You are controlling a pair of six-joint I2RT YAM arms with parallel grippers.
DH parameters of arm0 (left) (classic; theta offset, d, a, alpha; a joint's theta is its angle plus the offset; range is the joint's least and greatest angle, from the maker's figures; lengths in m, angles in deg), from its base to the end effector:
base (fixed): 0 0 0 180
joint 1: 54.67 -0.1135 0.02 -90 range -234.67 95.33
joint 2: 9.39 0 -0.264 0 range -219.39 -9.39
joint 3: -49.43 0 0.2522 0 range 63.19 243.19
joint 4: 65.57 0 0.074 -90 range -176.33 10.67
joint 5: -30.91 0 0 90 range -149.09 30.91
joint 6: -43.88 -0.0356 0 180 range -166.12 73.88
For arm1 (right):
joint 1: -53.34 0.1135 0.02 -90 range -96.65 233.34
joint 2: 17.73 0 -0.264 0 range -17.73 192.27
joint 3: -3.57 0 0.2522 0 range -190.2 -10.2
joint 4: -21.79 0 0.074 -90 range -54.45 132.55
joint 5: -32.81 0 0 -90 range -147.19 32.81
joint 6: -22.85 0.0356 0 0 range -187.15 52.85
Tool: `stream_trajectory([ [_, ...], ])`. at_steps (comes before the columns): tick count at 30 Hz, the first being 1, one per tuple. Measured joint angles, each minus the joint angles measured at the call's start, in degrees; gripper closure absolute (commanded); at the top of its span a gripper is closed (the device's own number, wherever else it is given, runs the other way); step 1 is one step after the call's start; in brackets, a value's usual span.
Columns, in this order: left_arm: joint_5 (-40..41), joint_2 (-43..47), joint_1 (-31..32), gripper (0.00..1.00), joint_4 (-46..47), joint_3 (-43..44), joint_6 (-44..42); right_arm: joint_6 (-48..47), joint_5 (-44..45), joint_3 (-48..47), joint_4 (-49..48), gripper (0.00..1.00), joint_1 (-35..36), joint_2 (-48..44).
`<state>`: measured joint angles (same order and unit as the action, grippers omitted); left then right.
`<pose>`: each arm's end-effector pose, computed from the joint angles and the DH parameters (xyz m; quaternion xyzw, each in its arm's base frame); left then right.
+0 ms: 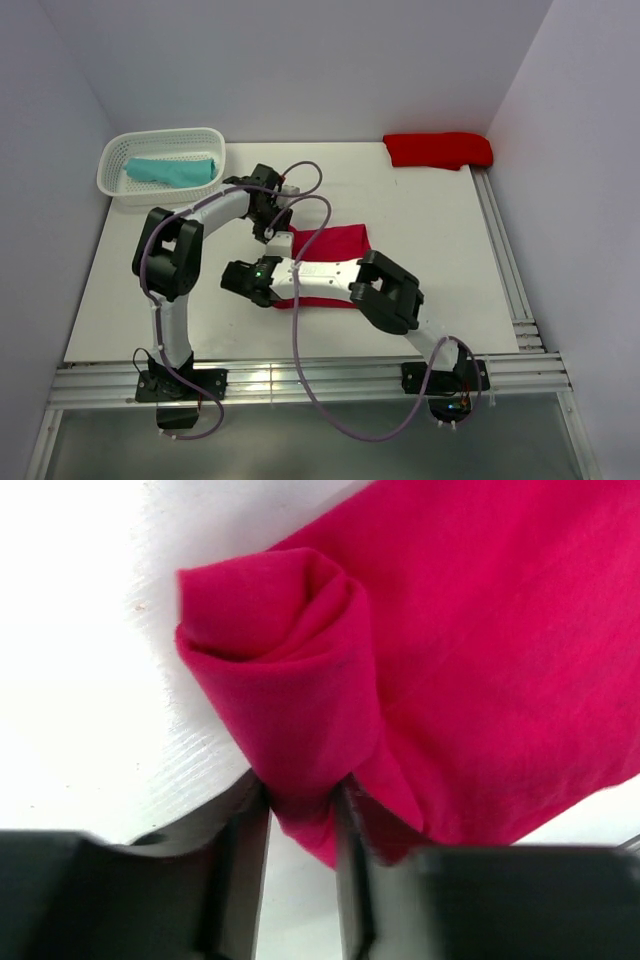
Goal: Roll the t-shirts
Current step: Roll the tshirt
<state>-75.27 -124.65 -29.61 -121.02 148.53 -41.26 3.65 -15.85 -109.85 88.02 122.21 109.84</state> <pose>0.3663 -0.1822 0.1794 0.1935 0.9582 -0.1751 0.1170 0.1814 0.4041 0.1618 0.0453 0.9317 -0.0476 0.3572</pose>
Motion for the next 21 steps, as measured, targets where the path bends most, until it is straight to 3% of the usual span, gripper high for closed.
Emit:
stream_trajectory([
  [3, -0.7, 0.0, 0.0, 0.41, -1.0, 0.7, -1.4, -1.1, -1.9, 9.5, -7.3, 0.68, -0.5, -6.1],
  [7, -2.8, 0.0, -0.3, 0.28, -1.3, 2.2, -3.5, -2.6, -7.6, 26.7, -23.4, 0.69, -2.6, -17.1],
  [13, -9.4, 0.7, -2.7, 0.21, -1.5, 3.9, -6.8, -1.2, -19.5, 49.3, -51.0, 0.69, -8.8, -29.1],
  [21, -22.3, 1.9, -7.5, 0.20, -0.5, 0.7, -9.5, 5.9, -30.7, 63.9, -82.6, 0.69, -13.8, -28.2],
])
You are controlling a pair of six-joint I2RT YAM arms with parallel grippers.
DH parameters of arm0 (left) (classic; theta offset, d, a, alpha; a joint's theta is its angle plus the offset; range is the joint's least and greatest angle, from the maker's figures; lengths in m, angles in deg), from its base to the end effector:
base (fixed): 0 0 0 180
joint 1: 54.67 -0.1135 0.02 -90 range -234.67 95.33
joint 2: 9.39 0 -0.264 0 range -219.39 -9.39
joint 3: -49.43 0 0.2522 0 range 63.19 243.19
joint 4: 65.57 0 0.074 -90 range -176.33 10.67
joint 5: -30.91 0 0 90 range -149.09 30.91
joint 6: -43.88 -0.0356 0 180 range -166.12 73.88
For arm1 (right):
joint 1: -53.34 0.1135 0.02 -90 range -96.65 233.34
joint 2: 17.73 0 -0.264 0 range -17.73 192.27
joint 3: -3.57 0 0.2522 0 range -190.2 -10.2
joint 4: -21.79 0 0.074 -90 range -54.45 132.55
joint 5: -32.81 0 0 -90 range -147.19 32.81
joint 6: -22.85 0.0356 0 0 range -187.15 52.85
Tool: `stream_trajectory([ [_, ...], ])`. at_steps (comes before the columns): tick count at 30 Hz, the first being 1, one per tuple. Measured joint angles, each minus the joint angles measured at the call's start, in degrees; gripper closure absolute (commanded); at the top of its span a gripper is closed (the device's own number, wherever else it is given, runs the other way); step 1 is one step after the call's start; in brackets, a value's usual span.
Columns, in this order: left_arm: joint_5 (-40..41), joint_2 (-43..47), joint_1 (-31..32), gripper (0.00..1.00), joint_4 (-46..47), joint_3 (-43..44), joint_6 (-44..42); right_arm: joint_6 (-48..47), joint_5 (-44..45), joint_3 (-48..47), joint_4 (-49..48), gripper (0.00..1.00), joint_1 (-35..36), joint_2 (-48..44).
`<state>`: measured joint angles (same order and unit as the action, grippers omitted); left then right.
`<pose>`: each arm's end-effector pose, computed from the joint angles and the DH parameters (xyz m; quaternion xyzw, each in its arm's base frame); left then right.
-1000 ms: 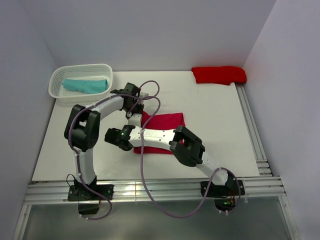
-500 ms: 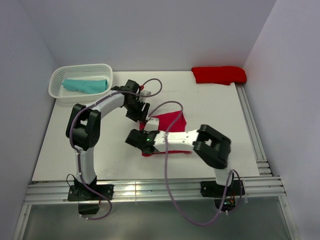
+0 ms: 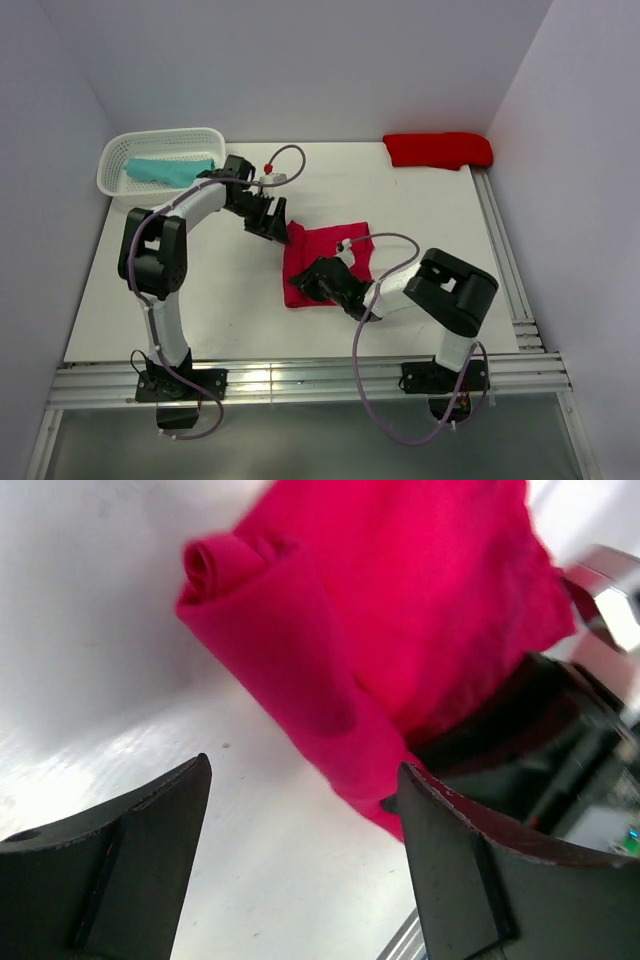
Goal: Roll the t-shirts
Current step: Roll the tshirt
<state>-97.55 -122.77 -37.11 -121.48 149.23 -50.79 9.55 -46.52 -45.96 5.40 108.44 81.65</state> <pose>0.3800 -0.1435 0.2012 0.2367 0.9004 -0.3409 0.1307 0.1865 0.2559 0.1211 0.2076 0.8531 0.3970 0.2673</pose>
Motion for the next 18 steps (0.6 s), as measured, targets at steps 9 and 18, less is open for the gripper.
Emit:
stream_trajectory([
  [9, -8.2, -3.5, -0.9, 0.25, 8.4, -6.4, 1.8, 11.7, -6.7, 6.6, -36.1, 0.70, -1.4, 14.9],
  [18, -8.8, -6.4, -1.4, 0.64, 13.1, -6.4, 8.1, 15.7, -7.5, 9.6, -46.2, 0.70, -1.5, 18.4],
])
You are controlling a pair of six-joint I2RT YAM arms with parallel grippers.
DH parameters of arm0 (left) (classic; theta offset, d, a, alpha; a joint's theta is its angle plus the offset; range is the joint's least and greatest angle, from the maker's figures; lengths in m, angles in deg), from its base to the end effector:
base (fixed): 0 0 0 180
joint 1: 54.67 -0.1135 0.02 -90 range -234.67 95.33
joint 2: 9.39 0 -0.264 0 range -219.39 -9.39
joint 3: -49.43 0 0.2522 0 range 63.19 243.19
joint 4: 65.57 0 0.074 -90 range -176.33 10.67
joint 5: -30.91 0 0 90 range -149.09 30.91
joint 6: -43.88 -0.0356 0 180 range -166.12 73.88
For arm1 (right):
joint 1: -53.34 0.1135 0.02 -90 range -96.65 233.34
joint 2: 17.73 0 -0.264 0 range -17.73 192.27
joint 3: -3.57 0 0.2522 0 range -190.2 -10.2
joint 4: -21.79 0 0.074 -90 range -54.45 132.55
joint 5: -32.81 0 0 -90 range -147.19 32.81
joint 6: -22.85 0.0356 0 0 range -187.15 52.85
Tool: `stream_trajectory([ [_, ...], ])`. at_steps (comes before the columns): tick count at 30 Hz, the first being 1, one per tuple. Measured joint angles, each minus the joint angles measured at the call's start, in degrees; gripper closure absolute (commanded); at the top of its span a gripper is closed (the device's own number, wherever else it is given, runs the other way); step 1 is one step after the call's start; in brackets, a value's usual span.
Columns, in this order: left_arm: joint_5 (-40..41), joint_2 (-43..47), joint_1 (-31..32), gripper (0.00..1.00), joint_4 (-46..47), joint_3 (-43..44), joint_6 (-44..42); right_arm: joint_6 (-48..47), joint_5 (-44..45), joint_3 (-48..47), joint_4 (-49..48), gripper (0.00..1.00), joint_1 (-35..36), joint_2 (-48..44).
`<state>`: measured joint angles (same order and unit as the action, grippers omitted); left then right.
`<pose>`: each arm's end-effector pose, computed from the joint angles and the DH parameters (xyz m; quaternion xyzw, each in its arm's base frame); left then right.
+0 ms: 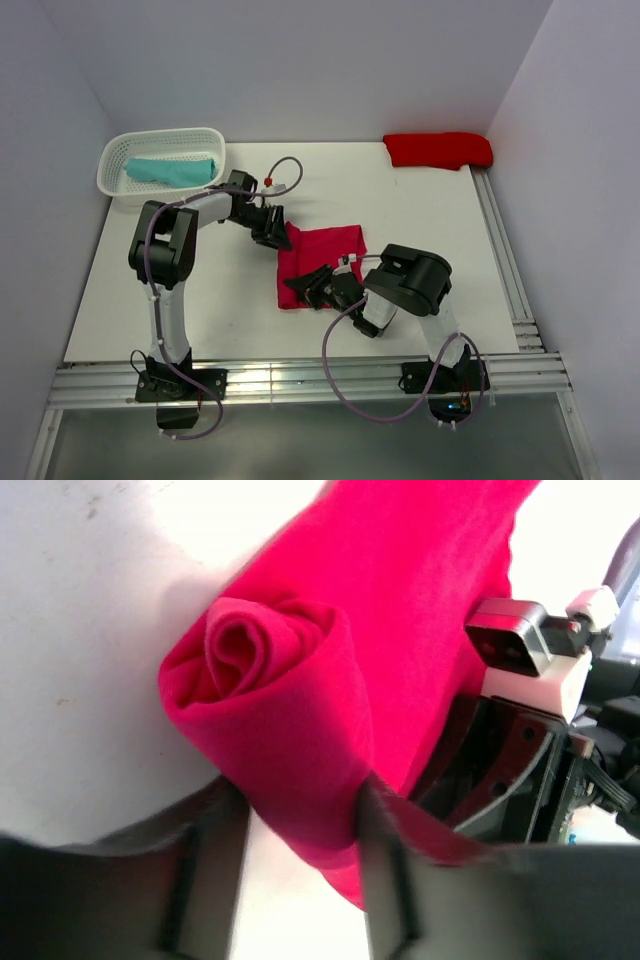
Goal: Roll the t-shirts
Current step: Roll the tshirt
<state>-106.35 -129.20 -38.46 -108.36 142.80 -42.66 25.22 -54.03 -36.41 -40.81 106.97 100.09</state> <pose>0.3882 -0.1401 0.1385 0.1719 0.8876 -0.4167 0.0954 0.1807 0.2420 0.0716 0.2792 0.7438 0.5739 0.1984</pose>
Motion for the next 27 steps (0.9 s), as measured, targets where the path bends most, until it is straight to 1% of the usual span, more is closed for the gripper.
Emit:
stream_trajectory([
  [2, 1.5, 0.0, 0.2, 0.72, -0.6, 0.3, 0.9, 0.0, 0.0, 0.0, 0.0, 0.69, 0.0, 0.0],
  [3, 2.2, 0.0, 0.3, 0.79, -1.1, 0.6, 1.1, 0.0, 0.0, -0.1, 0.1, 0.69, 0.0, 0.0],
  [5, 4.1, 0.0, 0.8, 0.85, -2.3, 1.4, 1.8, -0.2, 0.0, -0.3, 0.8, 0.67, 0.0, -0.1],
  [6, 5.1, 0.0, 1.0, 0.89, -2.9, 1.8, 2.0, -0.5, 0.0, -0.7, 1.9, 0.63, 0.0, -0.4],
  [8, 7.4, 0.1, 1.8, 0.91, -4.0, 2.6, 2.3, -1.2, -0.2, -1.5, 5.2, 0.59, 0.0, -1.9],
  [10, 9.6, 0.3, 2.5, 0.92, -5.0, 3.3, 2.3, -2.6, -0.2, -2.9, 11.6, 0.51, 0.1, -4.8],
  [11, 11.1, 0.4, 3.0, 0.94, -5.6, 3.8, 2.2, -3.6, 0.3, -4.2, 16.6, 0.45, 0.3, -6.8],
  [13, 13.9, 0.7, 4.0, 0.94, -6.8, 4.7, 2.2, -5.6, 1.2, -6.8, 24.7, 0.41, 0.8, -9.9],
  [17, 18.6, 1.0, 5.7, 0.95, -8.5, 6.1, 1.9, -11.1, 4.9, -14.8, 46.4, 0.35, 2.8, -15.8],
  [21, 21.9, 1.4, 7.1, 0.94, -9.3, 6.7, 1.8, -14.8, 9.0, -22.9, 64.6, 0.31, 4.5, -18.0],
  [27, 25.0, 1.5, 7.7, 0.94, -9.8, 7.6, 1.7, -18.4, 15.8, -36.2, 89.0, 0.28, 8.1, -18.1],
])
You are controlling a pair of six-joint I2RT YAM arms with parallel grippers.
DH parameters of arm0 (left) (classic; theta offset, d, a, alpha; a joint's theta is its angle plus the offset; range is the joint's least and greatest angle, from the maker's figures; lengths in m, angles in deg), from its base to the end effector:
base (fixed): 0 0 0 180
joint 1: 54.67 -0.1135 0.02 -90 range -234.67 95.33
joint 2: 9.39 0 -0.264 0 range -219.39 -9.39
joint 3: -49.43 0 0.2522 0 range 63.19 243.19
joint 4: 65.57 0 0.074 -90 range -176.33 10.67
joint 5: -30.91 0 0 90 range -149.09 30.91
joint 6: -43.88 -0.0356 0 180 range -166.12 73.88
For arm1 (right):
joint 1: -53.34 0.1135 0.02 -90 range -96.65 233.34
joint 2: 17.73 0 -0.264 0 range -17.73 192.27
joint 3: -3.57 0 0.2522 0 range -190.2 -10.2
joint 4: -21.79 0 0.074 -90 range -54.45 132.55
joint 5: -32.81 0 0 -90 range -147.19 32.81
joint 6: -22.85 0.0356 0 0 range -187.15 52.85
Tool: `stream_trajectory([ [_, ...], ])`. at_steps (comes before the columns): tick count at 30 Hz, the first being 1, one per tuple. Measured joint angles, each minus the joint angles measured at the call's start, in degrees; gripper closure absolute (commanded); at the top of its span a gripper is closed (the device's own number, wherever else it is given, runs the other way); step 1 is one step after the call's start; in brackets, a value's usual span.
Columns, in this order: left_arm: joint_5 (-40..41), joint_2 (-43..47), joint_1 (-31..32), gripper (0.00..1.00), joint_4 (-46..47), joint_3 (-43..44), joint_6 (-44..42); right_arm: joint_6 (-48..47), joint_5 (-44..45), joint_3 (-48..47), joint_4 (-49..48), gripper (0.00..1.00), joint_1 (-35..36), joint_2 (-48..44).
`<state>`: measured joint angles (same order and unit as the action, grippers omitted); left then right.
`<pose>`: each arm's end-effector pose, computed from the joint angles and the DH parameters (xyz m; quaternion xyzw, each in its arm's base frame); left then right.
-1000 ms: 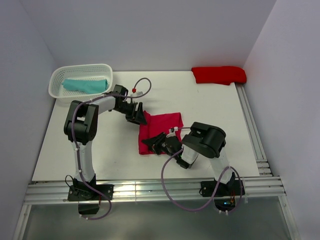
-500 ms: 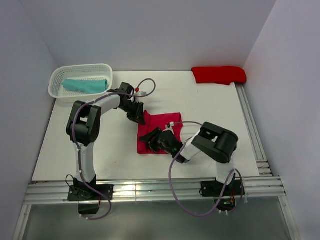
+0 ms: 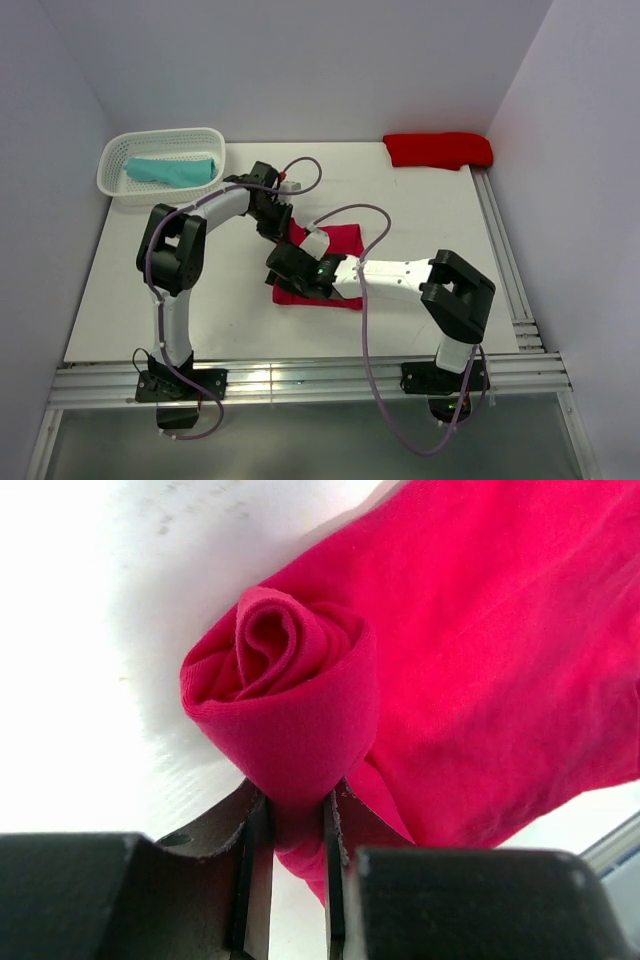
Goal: Roll the t-shirts
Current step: Roll the tshirt
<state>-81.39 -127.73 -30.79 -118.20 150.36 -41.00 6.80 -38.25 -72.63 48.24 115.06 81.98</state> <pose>0.3808 -0.1834 0.1699 0.1906 0.9479 -0.2270 0.1169 0.1831 0.3160 0.1907 0.1547 0.9155 0.2544 0.2706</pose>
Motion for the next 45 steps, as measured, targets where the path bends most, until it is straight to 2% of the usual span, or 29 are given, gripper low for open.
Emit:
stream_trajectory([
  [7, 2.1, 0.0, 0.3, 0.93, -0.2, 0.6, -0.2, -0.9, 6.7, -10.8, 16.8, 0.31, 4.2, 1.7],
  [14, 3.1, 0.0, 0.8, 0.92, -0.6, 0.9, -0.5, -4.2, 12.6, -22.4, 26.8, 0.43, 4.9, 9.6],
  [18, 3.5, 0.0, 1.1, 0.91, -0.8, 1.0, -0.7, -6.6, 15.0, -30.5, 29.7, 0.45, 4.7, 16.5],
  [24, 4.2, 0.0, 1.5, 0.90, -1.0, 1.2, -1.1, -8.7, 17.1, -36.9, 33.7, 0.45, 4.1, 22.9],
  [34, 4.4, 0.0, 1.7, 0.83, -1.7, 1.8, -1.3, -8.5, 17.1, -37.3, 36.4, 0.45, 3.5, 25.5],
  [37, 4.7, 0.0, 1.8, 0.77, -2.2, 2.2, -1.3, -7.8, 17.0, -36.4, 36.4, 0.44, 3.5, 25.7],
  [44, 4.7, -0.7, 2.1, 0.42, -3.1, 4.0, -1.7, -7.3, 17.1, -34.6, 36.5, 0.43, 3.5, 25.9],
  [45, 4.7, -0.8, 2.1, 0.40, -3.3, 4.4, -2.0, -7.3, 17.1, -34.6, 36.6, 0.43, 3.5, 25.9],
])
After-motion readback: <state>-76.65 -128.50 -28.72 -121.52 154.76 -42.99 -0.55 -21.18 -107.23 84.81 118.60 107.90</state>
